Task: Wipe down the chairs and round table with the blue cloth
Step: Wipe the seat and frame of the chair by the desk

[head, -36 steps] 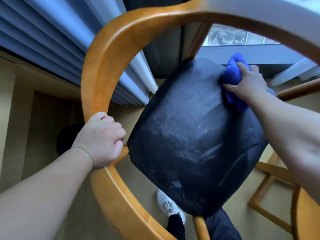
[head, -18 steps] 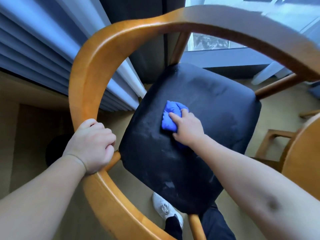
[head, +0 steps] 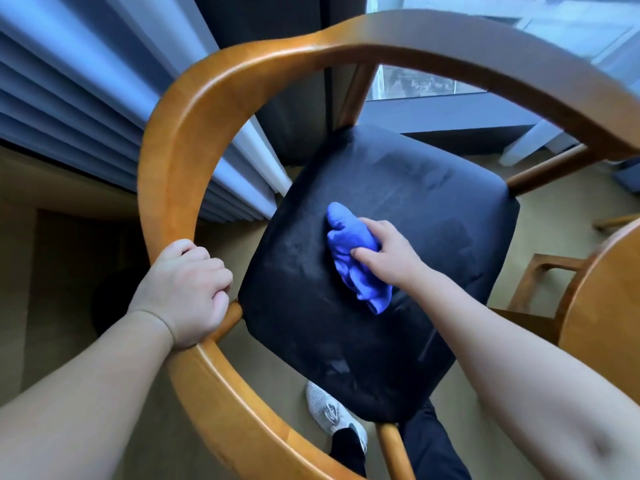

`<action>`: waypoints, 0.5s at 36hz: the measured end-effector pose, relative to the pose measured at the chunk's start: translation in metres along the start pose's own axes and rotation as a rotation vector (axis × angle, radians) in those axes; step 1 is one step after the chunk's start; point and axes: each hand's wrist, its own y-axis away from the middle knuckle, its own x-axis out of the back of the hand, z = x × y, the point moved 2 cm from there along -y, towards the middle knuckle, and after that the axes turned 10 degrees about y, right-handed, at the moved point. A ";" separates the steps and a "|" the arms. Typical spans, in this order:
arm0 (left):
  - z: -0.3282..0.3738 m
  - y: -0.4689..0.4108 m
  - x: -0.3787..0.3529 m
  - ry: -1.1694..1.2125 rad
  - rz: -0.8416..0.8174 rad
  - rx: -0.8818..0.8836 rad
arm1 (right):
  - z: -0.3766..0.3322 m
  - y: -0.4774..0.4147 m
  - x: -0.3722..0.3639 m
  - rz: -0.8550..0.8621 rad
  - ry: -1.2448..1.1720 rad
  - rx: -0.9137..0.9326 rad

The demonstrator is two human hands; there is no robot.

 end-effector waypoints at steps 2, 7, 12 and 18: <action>0.000 0.001 0.000 0.007 -0.005 -0.002 | 0.006 -0.004 0.010 0.080 0.018 -0.068; 0.001 0.000 0.001 0.017 -0.006 -0.005 | 0.016 -0.003 0.008 0.089 0.105 -0.171; 0.000 -0.001 0.000 0.011 0.004 -0.020 | 0.006 0.000 0.007 0.256 0.169 -0.204; -0.001 -0.001 -0.001 0.023 0.018 -0.031 | 0.011 0.004 0.033 0.135 -0.557 -0.317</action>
